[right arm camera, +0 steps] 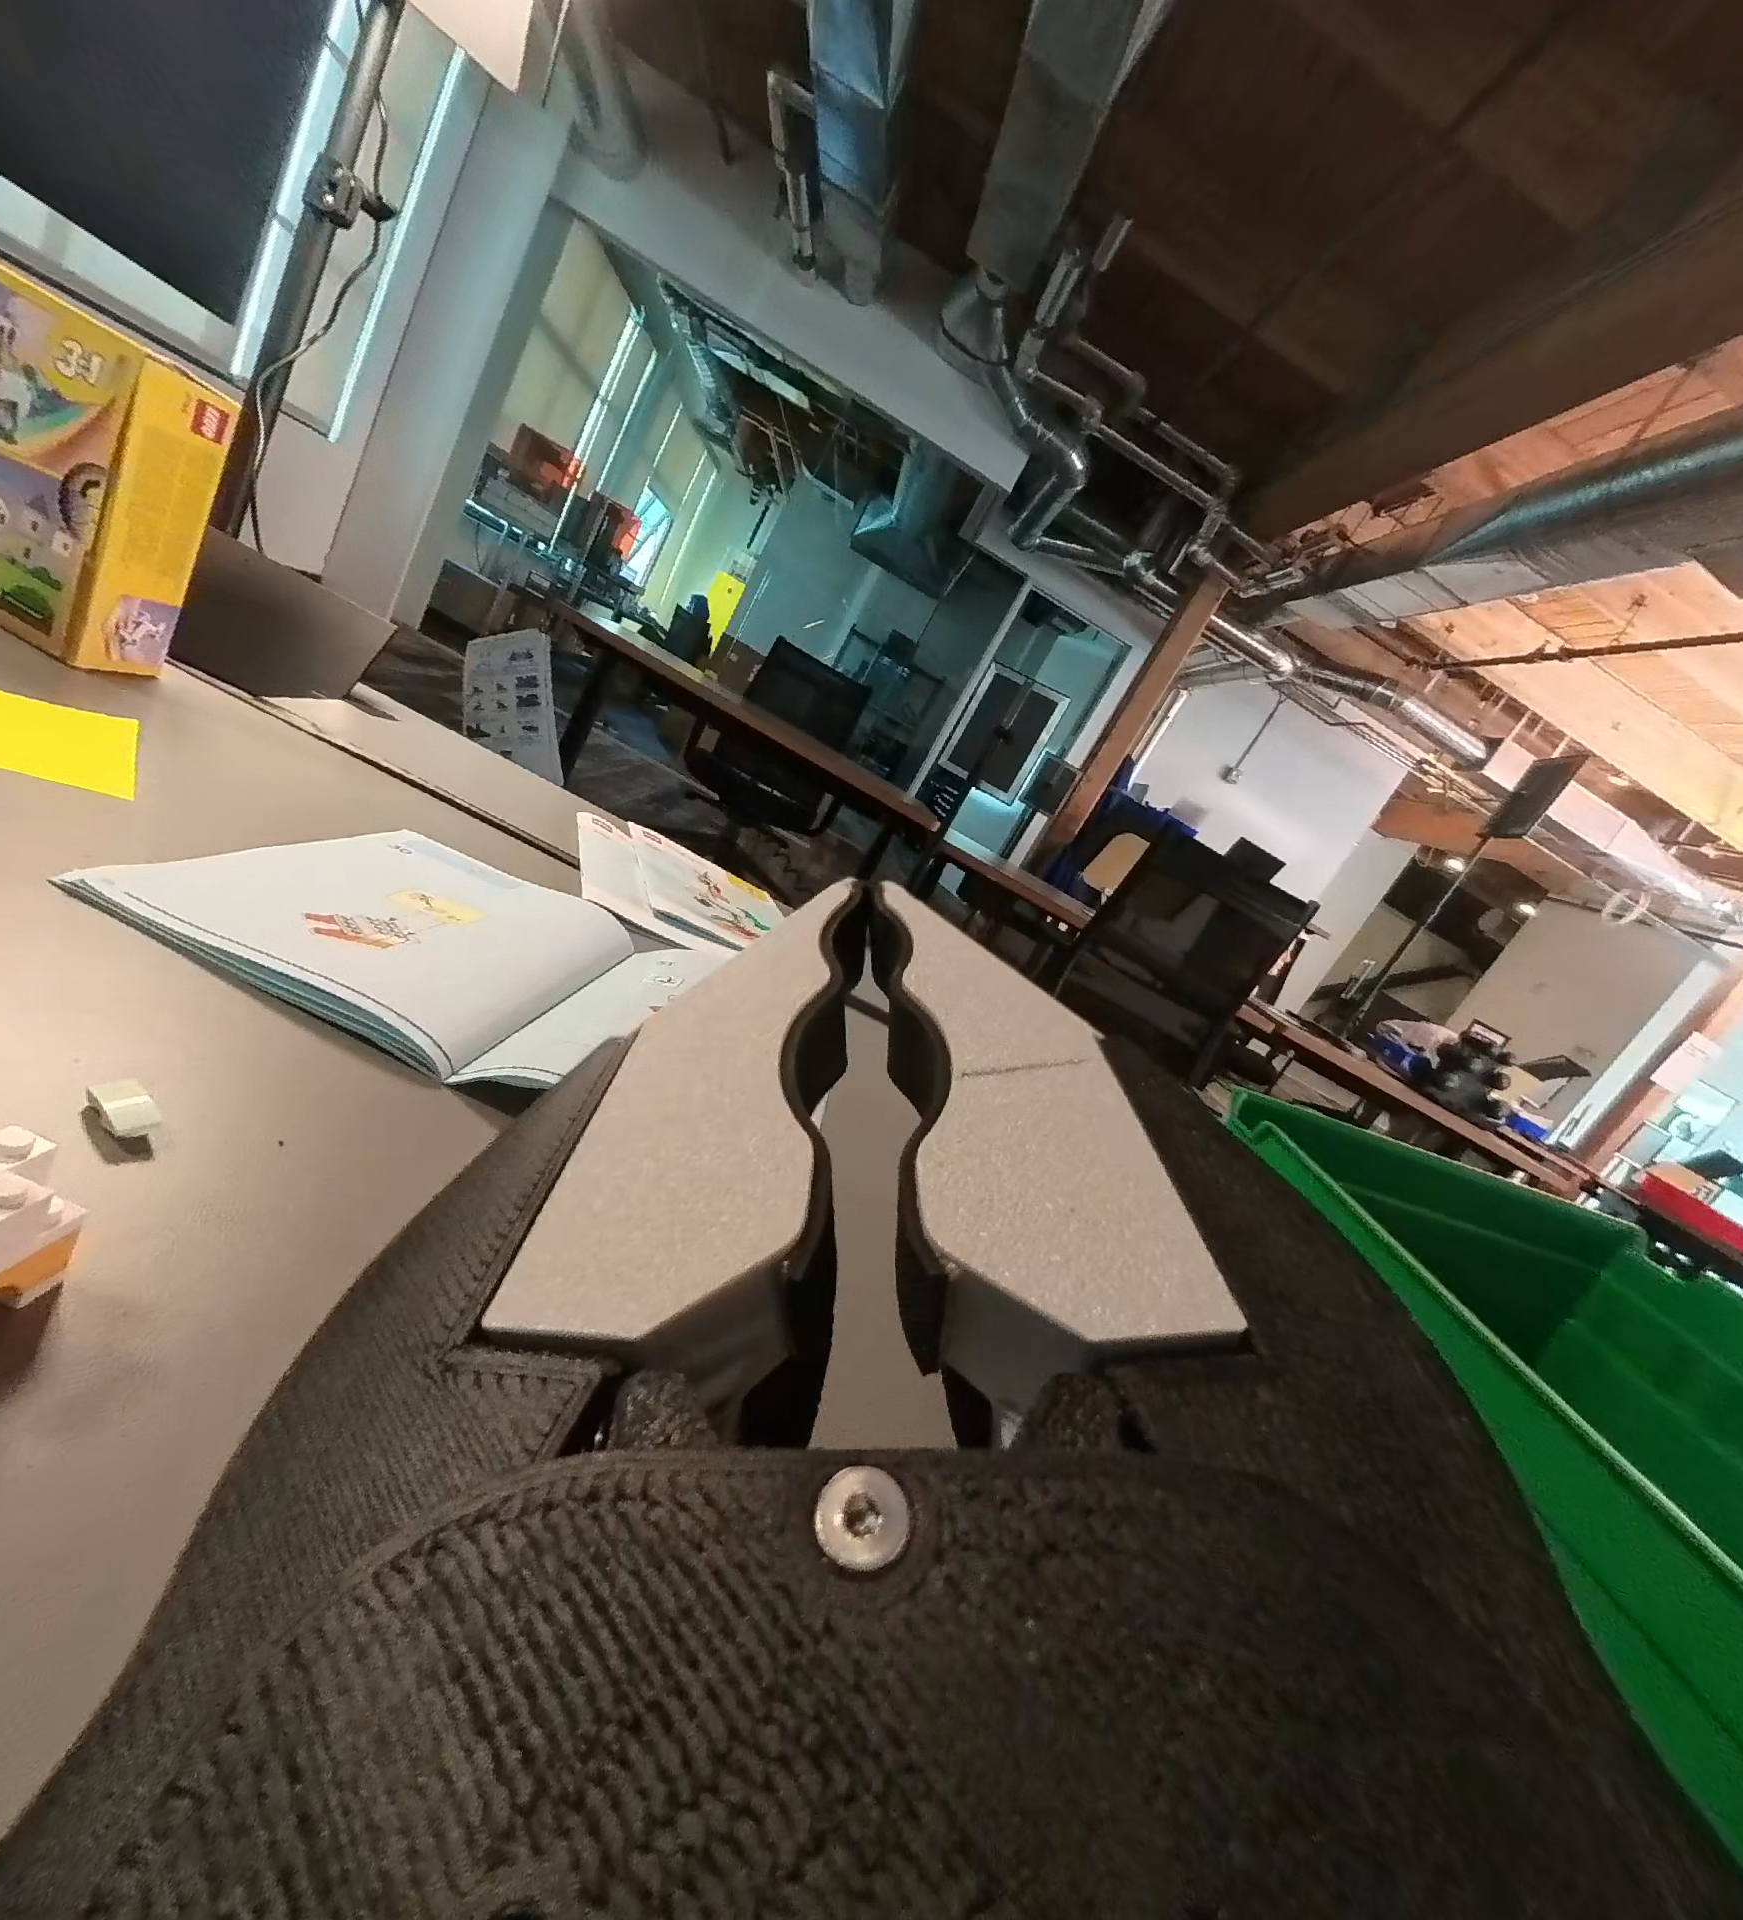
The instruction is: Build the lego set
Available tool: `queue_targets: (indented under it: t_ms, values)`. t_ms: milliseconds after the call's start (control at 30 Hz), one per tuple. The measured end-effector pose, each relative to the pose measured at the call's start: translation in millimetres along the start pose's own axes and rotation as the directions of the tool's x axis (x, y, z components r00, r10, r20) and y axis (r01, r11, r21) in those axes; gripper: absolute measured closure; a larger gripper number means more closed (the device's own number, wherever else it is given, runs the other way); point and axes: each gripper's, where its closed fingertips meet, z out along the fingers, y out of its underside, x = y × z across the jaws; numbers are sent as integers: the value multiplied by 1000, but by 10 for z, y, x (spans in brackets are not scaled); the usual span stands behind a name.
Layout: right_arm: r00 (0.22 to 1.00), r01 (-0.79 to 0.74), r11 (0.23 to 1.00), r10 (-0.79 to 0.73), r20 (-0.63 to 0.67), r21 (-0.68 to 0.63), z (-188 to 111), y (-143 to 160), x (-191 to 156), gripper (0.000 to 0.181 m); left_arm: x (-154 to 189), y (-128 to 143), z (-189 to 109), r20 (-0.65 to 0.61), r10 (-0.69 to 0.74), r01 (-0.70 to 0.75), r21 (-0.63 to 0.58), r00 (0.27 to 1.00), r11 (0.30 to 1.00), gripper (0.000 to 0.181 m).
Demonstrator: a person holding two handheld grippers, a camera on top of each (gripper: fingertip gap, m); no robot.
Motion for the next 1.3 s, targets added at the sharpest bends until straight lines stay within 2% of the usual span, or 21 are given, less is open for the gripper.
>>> queue_targets:
  t_ms: [267, 500, 767, 1000, 1300]
  values:
    - [1000, 29, 999, -29, 6, -32, 78, 88, -4, 181, 74, 111, 279, -56, 135, -136, -5, 989, 991, 181]
    - [997, 82, 995, -82, 4, -63, 152, 166, 1, 181, 130, 11, 303, -106, 66, -61, 54, 992, 997, 181]
    - [997, 74, 994, -75, -11, -80, 194, 223, 54, 181, 175, 8, 327, -132, 29, -21, 55, 991, 998, 181]
    - [996, 93, 993, -92, 16, -68, 196, 194, -17, 181, 545, -9, 368, -223, 102, -88, 73, 969, 993, 181]
    - [998, 49, 998, -48, 47, -29, 177, 131, -55, 181, 710, -43, 338, -307, 80, -55, 91, 948, 994, 181]
